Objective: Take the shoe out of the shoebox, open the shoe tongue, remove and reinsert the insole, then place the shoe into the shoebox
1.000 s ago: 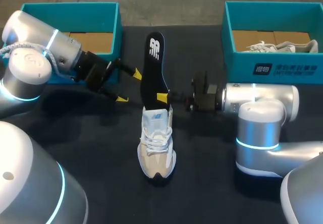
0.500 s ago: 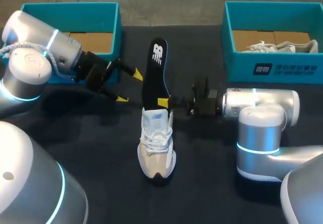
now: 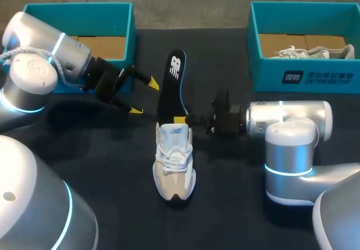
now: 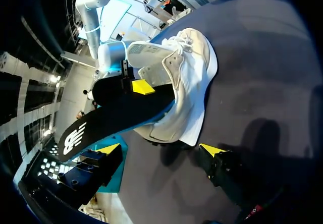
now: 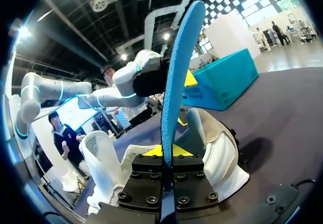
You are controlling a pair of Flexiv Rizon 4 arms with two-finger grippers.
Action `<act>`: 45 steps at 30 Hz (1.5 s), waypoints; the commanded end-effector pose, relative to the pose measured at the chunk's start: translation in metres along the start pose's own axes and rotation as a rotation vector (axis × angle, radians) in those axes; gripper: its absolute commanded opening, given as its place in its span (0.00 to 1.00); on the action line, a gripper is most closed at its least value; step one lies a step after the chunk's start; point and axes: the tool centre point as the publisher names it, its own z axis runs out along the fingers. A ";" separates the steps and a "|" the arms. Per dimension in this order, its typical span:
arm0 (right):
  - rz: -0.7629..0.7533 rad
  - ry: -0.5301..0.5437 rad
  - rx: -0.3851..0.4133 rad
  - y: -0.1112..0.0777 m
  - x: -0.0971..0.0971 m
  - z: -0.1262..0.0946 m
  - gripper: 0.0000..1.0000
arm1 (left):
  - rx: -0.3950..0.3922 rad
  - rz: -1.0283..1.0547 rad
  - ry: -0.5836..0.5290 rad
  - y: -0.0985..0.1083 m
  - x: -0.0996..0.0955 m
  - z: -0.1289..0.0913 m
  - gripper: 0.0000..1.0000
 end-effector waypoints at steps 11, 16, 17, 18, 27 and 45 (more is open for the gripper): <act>0.012 0.049 0.043 0.003 0.008 0.000 0.00 | -0.003 0.001 -0.001 -0.001 0.000 0.000 1.00; 0.027 0.091 0.071 0.010 0.007 0.000 0.00 | -0.003 0.001 -0.001 -0.001 0.000 0.000 1.00; 0.036 0.108 0.081 0.011 0.006 0.001 0.00 | -0.003 0.001 -0.001 -0.001 0.000 0.000 1.00; 0.051 0.130 0.088 0.010 0.004 0.002 0.00 | -0.003 0.001 -0.001 -0.001 0.000 0.000 1.00; 0.134 0.185 0.186 -0.002 -0.001 0.011 0.00 | -0.003 0.001 -0.001 -0.001 0.000 0.000 1.00; 0.091 0.127 0.123 -0.007 0.011 -0.001 0.00 | -0.003 0.001 -0.001 -0.001 0.000 0.000 1.00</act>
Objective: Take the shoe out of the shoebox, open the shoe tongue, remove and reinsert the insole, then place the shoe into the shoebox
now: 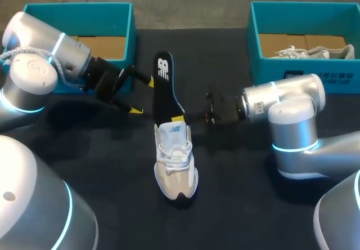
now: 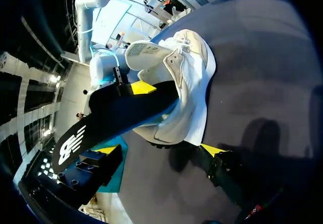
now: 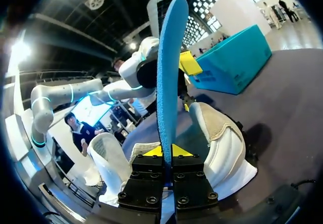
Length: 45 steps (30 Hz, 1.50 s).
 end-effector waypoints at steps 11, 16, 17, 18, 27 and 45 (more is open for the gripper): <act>0.006 -0.043 -0.049 -0.015 0.009 0.001 0.00 | -0.002 0.001 -0.001 -0.001 0.000 0.000 1.00; 0.008 -0.032 -0.048 -0.016 0.008 0.004 0.00 | -0.002 0.001 -0.001 -0.001 0.000 0.000 1.00; 0.007 -0.030 -0.048 -0.015 0.008 0.004 0.00 | -0.002 0.001 -0.001 -0.001 0.000 0.000 1.00; 0.006 -0.029 -0.048 -0.014 0.008 0.005 0.00 | -0.002 0.001 -0.001 -0.001 0.000 0.000 1.00; -0.004 -0.021 -0.051 -0.010 0.008 0.006 0.00 | -0.002 0.001 -0.001 -0.001 0.000 0.000 1.00; -0.048 -0.031 -0.056 0.003 0.012 0.004 0.17 | -0.002 0.001 -0.001 -0.001 0.000 0.000 1.00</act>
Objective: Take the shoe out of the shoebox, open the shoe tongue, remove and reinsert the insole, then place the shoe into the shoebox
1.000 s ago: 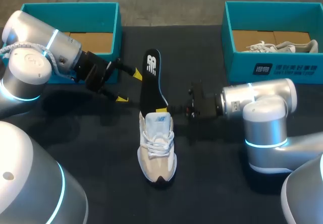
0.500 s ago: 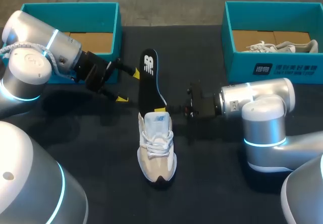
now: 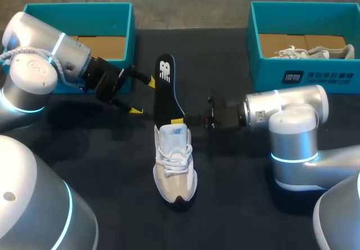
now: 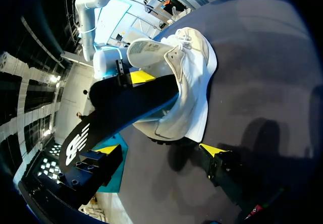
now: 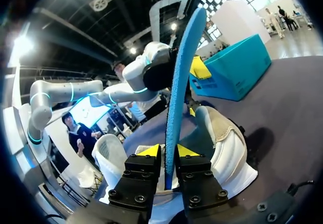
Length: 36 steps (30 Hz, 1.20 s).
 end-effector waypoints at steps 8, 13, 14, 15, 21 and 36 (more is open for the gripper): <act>-0.047 -0.022 -0.010 0.010 0.005 0.000 0.17 | -0.002 0.001 -0.001 -0.001 0.000 0.000 1.00; -0.071 -0.028 -0.013 0.016 0.007 -0.002 0.17 | -0.002 0.001 -0.001 -0.001 0.000 0.000 1.00; -0.074 -0.029 -0.012 0.018 0.007 -0.003 0.17 | -0.002 0.001 -0.001 -0.001 0.000 0.000 1.00; -0.079 -0.030 -0.012 0.021 0.007 -0.003 0.17 | -0.002 0.001 -0.001 -0.001 0.000 0.000 1.00; -0.103 -0.034 -0.003 0.033 0.006 -0.004 0.18 | -0.002 0.001 -0.001 -0.001 0.000 0.000 1.00; -0.123 -0.024 0.023 0.051 -0.001 0.000 0.12 | -0.002 0.001 -0.001 -0.001 0.000 0.000 1.00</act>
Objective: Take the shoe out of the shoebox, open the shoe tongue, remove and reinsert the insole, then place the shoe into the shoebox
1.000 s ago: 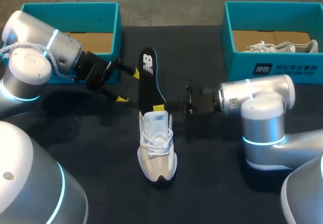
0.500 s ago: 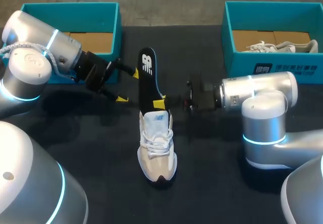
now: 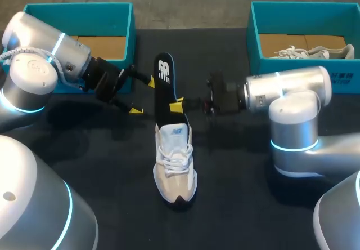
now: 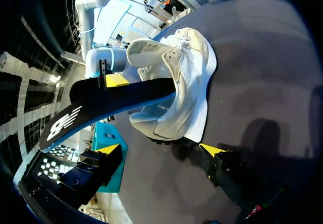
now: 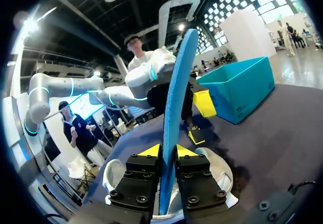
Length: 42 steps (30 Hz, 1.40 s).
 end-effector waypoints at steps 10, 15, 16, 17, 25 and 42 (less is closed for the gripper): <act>0.027 0.024 0.022 -0.001 -0.006 0.006 0.00 | -0.002 0.001 -0.001 -0.001 0.000 0.000 1.00; 0.055 0.024 0.024 -0.008 -0.008 0.005 0.00 | -0.002 0.001 -0.001 -0.001 0.000 0.000 1.00; 0.055 0.024 0.024 -0.008 -0.008 0.005 0.00 | -0.002 0.001 -0.001 -0.001 0.000 0.000 1.00; 0.062 0.020 0.019 -0.011 -0.008 0.003 0.00 | -0.002 0.001 -0.001 -0.001 0.000 0.000 1.00; 0.072 0.014 0.008 -0.018 -0.008 0.001 0.00 | -0.002 0.001 -0.001 -0.001 0.000 0.000 1.00; 0.120 0.023 0.019 -0.047 0.002 0.007 0.00 | -0.002 0.001 -0.001 -0.001 0.000 0.000 1.00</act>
